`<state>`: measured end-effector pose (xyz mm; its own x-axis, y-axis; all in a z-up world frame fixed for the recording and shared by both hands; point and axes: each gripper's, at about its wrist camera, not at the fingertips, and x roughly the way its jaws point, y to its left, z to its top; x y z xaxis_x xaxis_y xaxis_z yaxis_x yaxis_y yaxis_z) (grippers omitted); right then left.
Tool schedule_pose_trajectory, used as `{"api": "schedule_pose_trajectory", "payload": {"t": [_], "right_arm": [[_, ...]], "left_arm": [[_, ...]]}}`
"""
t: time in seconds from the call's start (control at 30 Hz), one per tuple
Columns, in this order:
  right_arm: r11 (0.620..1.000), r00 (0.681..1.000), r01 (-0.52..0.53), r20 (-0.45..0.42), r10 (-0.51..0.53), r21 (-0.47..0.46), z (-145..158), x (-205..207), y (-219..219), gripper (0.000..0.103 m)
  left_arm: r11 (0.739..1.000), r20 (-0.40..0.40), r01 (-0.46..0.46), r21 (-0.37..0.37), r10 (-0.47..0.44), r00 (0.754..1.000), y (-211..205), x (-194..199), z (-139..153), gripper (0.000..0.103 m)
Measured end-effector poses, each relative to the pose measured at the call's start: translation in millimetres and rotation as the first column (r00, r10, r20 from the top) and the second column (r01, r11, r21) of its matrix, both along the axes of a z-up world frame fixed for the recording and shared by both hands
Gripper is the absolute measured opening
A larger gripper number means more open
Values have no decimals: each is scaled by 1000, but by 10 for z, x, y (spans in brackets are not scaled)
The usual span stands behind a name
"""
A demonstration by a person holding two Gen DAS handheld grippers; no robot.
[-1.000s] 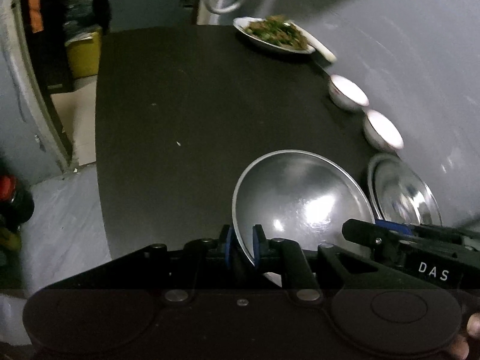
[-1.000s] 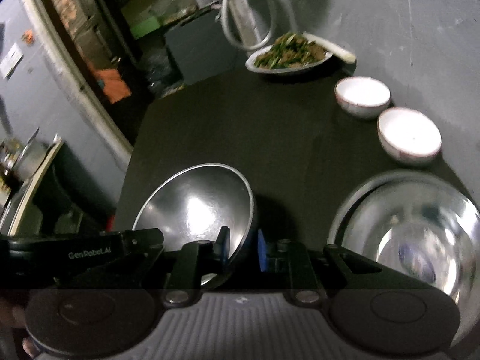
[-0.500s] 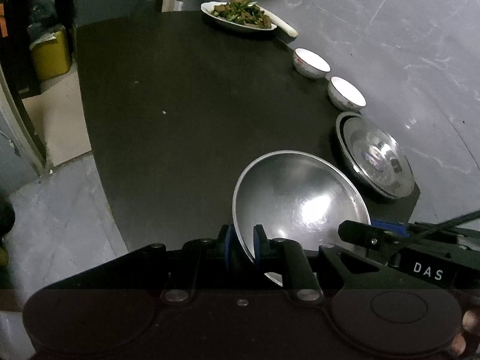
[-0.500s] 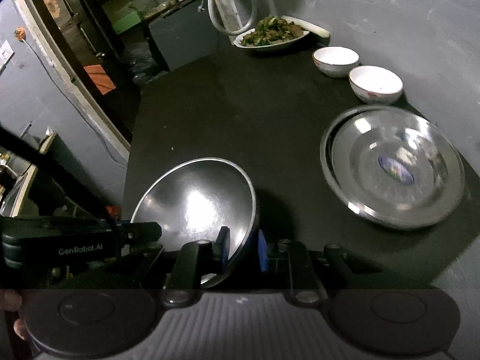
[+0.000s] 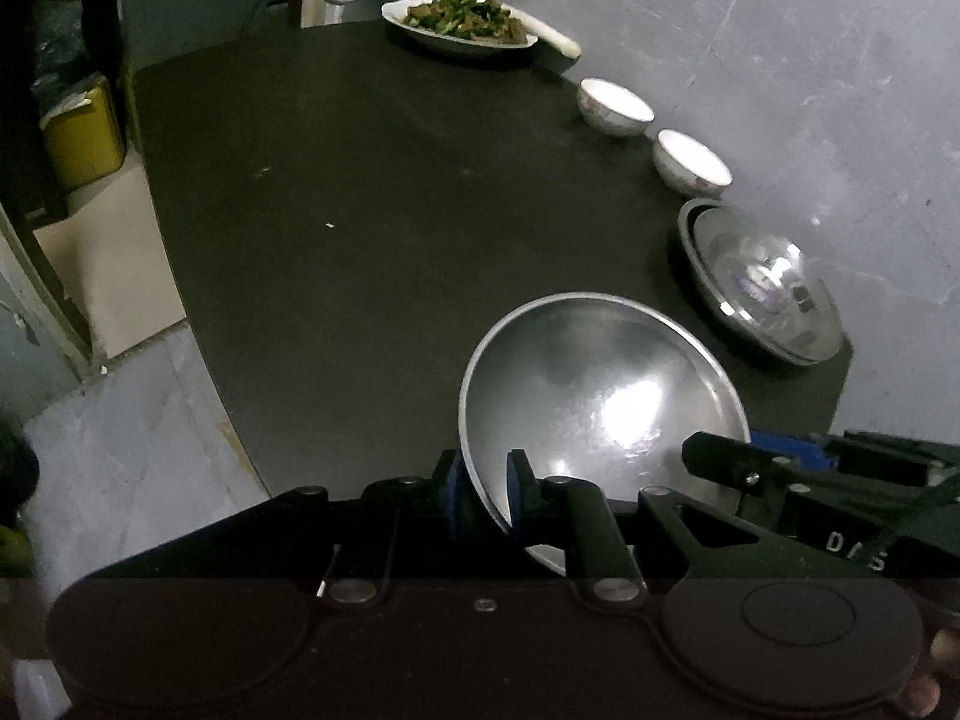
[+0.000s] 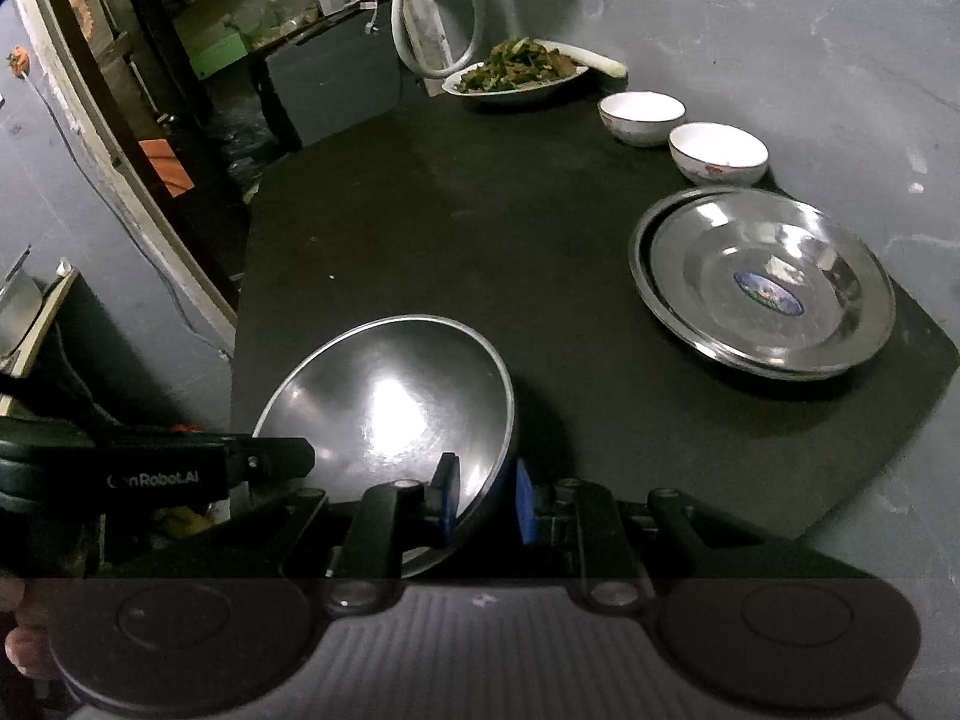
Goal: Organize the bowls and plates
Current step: 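Carry the mixing bowl with the left tool beside the basin and release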
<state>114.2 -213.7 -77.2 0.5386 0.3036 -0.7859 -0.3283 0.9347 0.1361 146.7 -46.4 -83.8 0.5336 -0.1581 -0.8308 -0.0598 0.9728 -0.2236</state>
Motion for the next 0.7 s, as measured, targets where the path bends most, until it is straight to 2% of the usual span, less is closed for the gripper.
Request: {"api": "schedule_pose_trajectory", "payload": {"t": [0.13,0.17,0.23,0.3,0.4,0.43,0.5,0.57,0.63,0.7], "right_arm": [[1000,1000,-10,6,10,-9,-31,42,76,23],[1000,1000,-11,7,12,-10,-33,47,84,23],[1000,1000,-11,5,11,-11,-43,47,85,25],[1000,1000,-6,7,6,-14,-40,40,70,32],[1000,1000,10,21,-10,-17,-10,1,20,45],[1000,1000,17,26,-17,-20,-5,6,-5,52],[999,999,37,37,-36,-22,18,-18,-62,64],[998,997,56,57,-55,-17,58,-63,-130,87],[997,994,79,80,-78,-12,103,-96,-190,101],[995,989,103,106,-102,-7,151,-138,-248,103]], "left_arm": [[1000,16,-5,-27,5,1000,67,0,-29,23],[999,20,-13,-30,14,1000,90,-9,-24,33],[999,33,-34,-41,36,999,145,-45,-6,42],[997,53,-64,-52,66,996,203,-84,33,61],[990,84,-120,-68,126,989,309,-158,109,79],[988,92,-136,-78,143,985,348,-183,131,82],[980,104,-175,-89,184,977,420,-234,169,94],[970,122,-224,-91,234,965,492,-292,205,99],[961,138,-260,-94,271,953,551,-348,233,102],[950,141,-292,-106,306,942,604,-390,244,102]]}}
